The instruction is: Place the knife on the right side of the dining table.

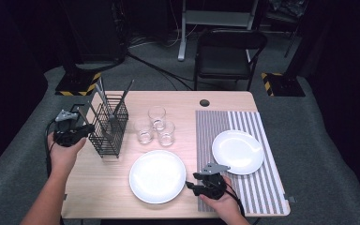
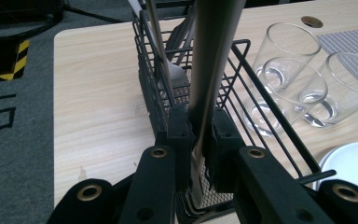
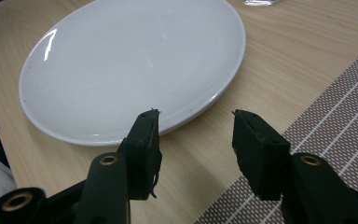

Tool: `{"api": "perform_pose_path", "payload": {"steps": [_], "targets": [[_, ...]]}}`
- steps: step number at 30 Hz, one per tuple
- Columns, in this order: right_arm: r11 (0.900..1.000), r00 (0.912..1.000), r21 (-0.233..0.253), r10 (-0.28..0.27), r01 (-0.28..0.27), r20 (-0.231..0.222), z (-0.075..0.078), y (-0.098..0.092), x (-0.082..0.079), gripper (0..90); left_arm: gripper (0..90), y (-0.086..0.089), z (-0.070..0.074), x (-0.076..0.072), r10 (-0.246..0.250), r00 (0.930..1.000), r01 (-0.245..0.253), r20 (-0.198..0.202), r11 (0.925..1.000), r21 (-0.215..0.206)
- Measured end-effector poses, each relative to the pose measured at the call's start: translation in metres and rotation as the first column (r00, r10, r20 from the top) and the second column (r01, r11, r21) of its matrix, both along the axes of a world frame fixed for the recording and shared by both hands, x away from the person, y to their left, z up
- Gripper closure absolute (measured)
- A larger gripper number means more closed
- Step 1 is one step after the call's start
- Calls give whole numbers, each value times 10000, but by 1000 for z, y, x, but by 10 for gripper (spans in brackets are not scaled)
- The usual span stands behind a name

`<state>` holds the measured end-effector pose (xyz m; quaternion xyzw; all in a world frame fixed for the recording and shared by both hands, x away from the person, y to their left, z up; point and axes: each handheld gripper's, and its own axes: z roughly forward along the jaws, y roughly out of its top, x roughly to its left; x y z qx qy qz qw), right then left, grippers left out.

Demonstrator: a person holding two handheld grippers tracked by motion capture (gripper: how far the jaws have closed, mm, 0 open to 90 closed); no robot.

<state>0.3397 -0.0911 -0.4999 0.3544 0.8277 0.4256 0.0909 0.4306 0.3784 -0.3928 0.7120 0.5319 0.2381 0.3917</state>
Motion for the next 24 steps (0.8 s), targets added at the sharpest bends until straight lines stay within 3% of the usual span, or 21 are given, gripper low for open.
{"api": "perform_pose_path", "payload": {"steps": [2,6,24], "targets": [[10000,10000,14,7,-7,-15,0,0,0,509,813,-2,-1,0,3,9999,-4,143,10000,17],[10000,10000,4,9,-9,-10,0,0,0,509,813,-2,0,1,-68,10000,68,4,10000,21],[10000,10000,-8,0,0,47,0,-1,1,508,811,-11,-2,4,-238,9994,230,262,9992,322]]}}
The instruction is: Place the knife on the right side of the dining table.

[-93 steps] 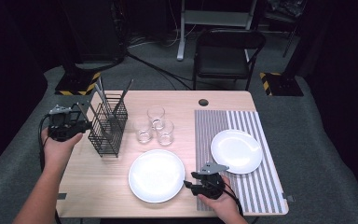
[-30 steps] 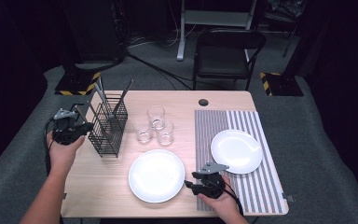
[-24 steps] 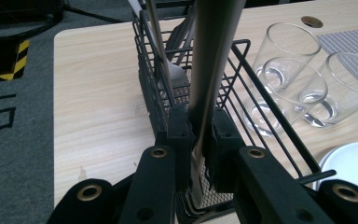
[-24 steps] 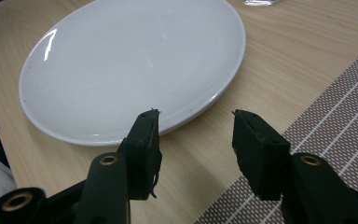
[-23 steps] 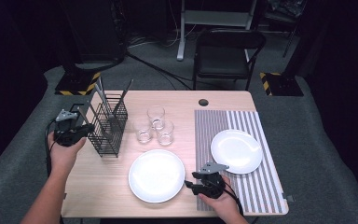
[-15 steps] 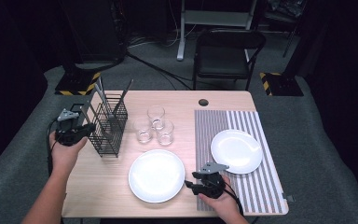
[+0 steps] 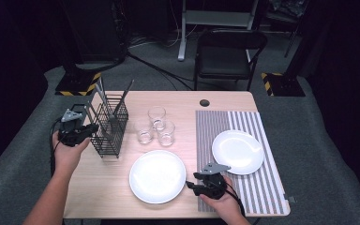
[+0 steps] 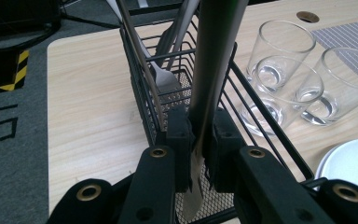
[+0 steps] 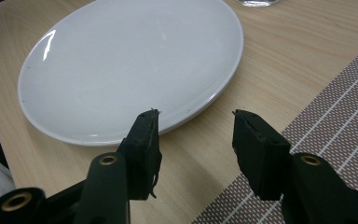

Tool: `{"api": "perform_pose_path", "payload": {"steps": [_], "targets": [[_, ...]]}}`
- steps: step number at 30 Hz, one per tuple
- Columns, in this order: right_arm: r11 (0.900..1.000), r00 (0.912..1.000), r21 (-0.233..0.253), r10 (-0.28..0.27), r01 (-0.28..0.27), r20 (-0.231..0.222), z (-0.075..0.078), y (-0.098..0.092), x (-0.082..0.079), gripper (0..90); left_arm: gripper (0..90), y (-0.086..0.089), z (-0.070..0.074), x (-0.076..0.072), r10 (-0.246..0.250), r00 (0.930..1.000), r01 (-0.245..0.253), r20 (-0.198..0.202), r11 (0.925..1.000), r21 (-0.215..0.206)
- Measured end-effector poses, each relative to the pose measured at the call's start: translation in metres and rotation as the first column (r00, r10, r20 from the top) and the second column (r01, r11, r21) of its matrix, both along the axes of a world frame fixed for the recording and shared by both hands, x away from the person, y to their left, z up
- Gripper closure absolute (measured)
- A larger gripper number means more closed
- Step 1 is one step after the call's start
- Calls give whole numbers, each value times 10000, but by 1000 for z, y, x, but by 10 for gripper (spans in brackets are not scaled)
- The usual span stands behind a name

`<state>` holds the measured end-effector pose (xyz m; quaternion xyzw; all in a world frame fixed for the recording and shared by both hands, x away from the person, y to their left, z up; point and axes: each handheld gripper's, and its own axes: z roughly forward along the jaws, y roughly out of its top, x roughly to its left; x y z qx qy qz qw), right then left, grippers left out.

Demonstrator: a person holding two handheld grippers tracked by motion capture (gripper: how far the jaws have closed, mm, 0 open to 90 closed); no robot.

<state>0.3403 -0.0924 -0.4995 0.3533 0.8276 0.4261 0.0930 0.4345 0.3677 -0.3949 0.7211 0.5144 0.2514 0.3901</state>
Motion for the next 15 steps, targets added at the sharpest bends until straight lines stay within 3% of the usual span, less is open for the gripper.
{"api": "perform_pose_path", "payload": {"steps": [15], "targets": [[10000,10000,24,-12,12,-3,0,-1,0,508,814,-4,3,3,-90,9999,93,-103,9994,329]]}}
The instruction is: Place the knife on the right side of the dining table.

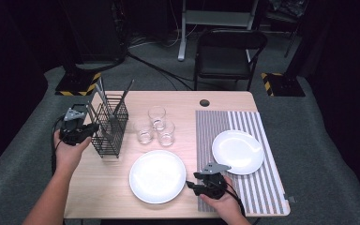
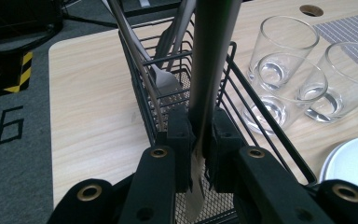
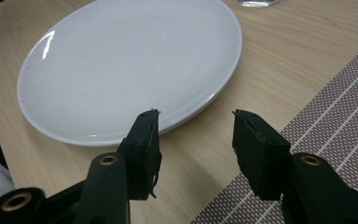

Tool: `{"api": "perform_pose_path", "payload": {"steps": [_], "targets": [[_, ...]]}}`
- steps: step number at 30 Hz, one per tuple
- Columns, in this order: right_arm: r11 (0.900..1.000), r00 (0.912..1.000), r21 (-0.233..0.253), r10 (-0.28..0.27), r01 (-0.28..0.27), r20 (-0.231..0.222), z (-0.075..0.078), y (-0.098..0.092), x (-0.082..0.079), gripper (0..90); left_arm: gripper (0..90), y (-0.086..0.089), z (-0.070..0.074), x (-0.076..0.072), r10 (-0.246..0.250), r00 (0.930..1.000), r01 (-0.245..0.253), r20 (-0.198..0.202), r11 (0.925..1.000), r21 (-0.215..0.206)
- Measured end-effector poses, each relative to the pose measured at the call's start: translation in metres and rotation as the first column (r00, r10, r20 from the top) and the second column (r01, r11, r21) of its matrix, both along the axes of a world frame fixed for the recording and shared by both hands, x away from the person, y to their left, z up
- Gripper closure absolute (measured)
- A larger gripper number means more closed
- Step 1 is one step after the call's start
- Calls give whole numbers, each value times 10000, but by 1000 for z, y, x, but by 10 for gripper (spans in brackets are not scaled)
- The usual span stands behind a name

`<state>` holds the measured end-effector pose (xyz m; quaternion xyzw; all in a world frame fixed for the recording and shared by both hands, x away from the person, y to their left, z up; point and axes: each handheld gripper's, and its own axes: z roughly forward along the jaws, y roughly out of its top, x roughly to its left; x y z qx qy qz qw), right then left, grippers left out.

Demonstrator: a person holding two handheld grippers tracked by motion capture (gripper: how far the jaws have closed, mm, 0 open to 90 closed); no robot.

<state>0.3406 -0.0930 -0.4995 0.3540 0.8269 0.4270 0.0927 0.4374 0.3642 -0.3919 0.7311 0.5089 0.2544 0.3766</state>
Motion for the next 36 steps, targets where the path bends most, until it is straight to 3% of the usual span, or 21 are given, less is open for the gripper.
{"api": "perform_pose_path", "payload": {"steps": [7,36], "targets": [[10000,10000,-10,-20,20,-20,0,0,0,508,816,2,11,-1,-63,9999,66,133,9996,-273],[10000,10000,12,-87,87,-20,0,-1,0,508,817,0,56,-3,-293,9982,308,515,9991,-278]]}}
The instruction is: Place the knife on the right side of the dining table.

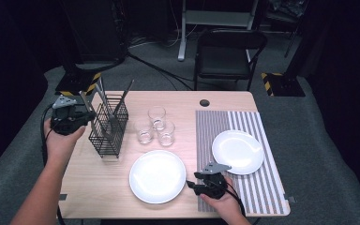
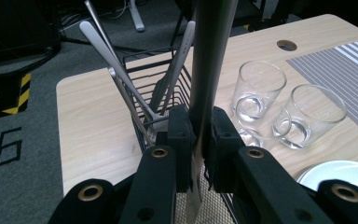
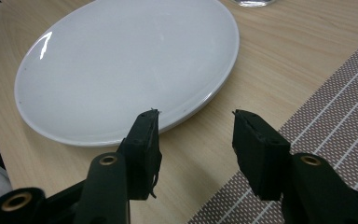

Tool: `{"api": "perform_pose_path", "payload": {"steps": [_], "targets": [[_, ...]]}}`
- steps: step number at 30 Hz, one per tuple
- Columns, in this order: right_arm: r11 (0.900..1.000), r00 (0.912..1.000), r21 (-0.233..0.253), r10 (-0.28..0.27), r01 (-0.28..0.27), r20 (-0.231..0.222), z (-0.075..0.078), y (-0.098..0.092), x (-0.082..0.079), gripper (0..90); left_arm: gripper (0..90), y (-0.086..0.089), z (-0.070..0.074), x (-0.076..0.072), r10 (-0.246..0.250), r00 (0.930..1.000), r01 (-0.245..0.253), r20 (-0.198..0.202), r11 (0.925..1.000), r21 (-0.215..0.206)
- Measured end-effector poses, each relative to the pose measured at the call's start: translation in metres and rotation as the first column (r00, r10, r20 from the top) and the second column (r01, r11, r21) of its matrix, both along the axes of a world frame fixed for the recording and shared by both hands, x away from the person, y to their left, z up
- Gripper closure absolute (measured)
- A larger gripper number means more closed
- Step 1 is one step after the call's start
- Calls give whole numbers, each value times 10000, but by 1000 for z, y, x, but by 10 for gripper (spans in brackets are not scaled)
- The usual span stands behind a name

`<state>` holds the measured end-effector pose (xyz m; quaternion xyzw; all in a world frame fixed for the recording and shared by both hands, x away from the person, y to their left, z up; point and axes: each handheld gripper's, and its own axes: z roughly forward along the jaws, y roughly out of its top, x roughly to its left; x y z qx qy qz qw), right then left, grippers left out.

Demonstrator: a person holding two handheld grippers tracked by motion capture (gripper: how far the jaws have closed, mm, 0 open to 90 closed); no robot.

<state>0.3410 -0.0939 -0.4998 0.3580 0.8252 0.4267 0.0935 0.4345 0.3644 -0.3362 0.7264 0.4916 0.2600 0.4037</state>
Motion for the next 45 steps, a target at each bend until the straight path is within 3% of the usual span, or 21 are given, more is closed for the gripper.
{"api": "perform_pose_path", "payload": {"steps": [45], "targets": [[10000,10000,56,-44,44,10,1,-1,0,508,818,-19,46,-4,-608,9972,613,442,9981,-107]]}}
